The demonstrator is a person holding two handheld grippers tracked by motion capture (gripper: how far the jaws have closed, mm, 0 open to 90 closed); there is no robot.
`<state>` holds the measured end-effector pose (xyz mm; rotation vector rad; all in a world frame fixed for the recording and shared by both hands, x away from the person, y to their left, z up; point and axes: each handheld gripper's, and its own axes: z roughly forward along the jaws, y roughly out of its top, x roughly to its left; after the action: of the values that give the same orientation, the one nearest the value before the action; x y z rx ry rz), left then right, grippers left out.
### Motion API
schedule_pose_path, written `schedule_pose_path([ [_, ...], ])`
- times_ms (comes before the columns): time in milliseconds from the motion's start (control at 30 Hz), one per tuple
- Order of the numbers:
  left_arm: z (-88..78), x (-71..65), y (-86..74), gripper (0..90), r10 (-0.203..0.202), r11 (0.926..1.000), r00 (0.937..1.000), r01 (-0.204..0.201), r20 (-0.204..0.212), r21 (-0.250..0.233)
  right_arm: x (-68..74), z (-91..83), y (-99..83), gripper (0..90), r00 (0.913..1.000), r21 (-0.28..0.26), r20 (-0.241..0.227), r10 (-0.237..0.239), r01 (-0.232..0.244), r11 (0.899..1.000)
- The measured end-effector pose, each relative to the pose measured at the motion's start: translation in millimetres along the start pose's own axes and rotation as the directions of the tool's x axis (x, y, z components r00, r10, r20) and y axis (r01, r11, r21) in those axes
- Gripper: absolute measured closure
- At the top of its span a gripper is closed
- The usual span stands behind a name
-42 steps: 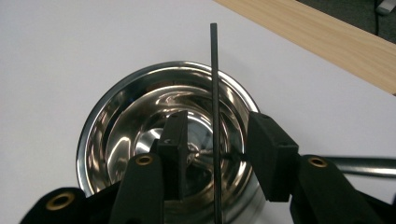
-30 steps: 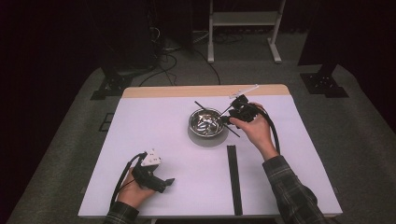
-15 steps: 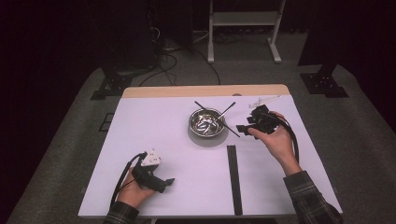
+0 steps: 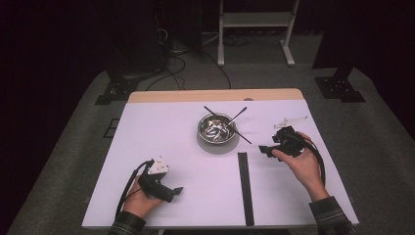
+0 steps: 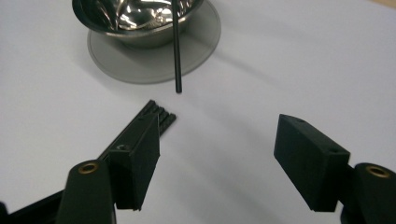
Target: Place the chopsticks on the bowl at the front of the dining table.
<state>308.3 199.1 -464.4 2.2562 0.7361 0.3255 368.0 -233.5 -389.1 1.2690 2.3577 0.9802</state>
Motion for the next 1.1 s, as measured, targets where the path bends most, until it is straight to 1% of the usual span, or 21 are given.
schedule_pose_path([
  [33, 0.0, 0.0, 0.0, 0.0, 0.000, 1.0000, 1.0000, 0.000, 0.000, 0.001, 0.0, 0.0, 0.0, 29.4, 1.0000, 0.000, 0.000, 0.000, 0.000, 1.000],
  [100, 0.0, -0.1, 0.0, 0.0, 0.000, 1.0000, 1.0000, 0.000, 0.000, 0.000, -2.3, 0.6, -8.8, 29.4, 0.9999, 0.008, 0.005, 0.016, -0.016, 1.000],
  [167, 0.1, -0.1, 0.0, 0.0, -0.001, 1.0000, 1.0000, 0.001, -0.001, -0.001, -3.3, 0.6, -10.7, 29.4, 0.9998, 0.006, 0.010, 0.015, -0.015, 1.000],
  [267, 0.0, 0.1, 0.0, 0.0, 0.001, 1.0000, 1.0000, -0.001, -0.001, 0.000, -6.1, 1.9, -18.9, 29.4, 0.9994, 0.002, 0.014, 0.031, -0.031, 1.000],
  [467, 0.0, 0.1, 0.0, 0.0, 0.002, 1.0000, 1.0000, -0.002, -0.001, 0.000, -4.8, 9.8, -22.9, 29.4, 0.9995, 0.015, 0.008, 0.032, -0.032, 0.999],
  [567, 0.0, 0.1, 0.0, 0.0, 0.001, 1.0000, 1.0000, -0.001, 0.000, 0.000, 1.3, 19.8, -23.9, 29.4, 0.9998, 0.038, 0.000, 0.022, -0.022, 0.999],
  [667, 0.0, 0.0, 0.0, 0.0, 0.001, 1.0000, 1.0000, -0.001, -0.001, 0.000, 5.0, 24.6, -23.3, 29.5, 0.9998, 0.047, -0.009, 0.017, -0.017, 0.999],
  [700, 0.0, 0.0, 0.0, 0.0, 0.001, 1.0000, 1.0000, -0.001, -0.001, 0.000, 8.6, 29.7, -22.5, 29.5, 0.9999, 0.059, -0.014, 0.002, -0.001, 0.998],
  [767, 0.0, 0.0, 0.0, 0.0, 0.001, 1.0000, 1.0000, -0.001, 0.000, 0.000, 10.5, 31.9, -22.2, 29.5, 0.9999, 0.063, -0.016, -0.004, 0.005, 0.998],
  [800, 0.0, 0.0, 0.0, 0.0, 0.001, 1.0000, 1.0000, -0.001, -0.001, 0.000, 13.7, 35.2, -21.7, 29.5, 0.9998, 0.070, -0.020, -0.007, 0.008, 0.997],
  [1100, 0.0, 0.0, 0.0, 0.0, 0.001, 1.0000, 1.0000, -0.001, 0.000, 0.000, 22.7, 46.1, -18.4, 29.5, 0.9993, 0.068, -0.035, -0.014, 0.016, 0.998],
])
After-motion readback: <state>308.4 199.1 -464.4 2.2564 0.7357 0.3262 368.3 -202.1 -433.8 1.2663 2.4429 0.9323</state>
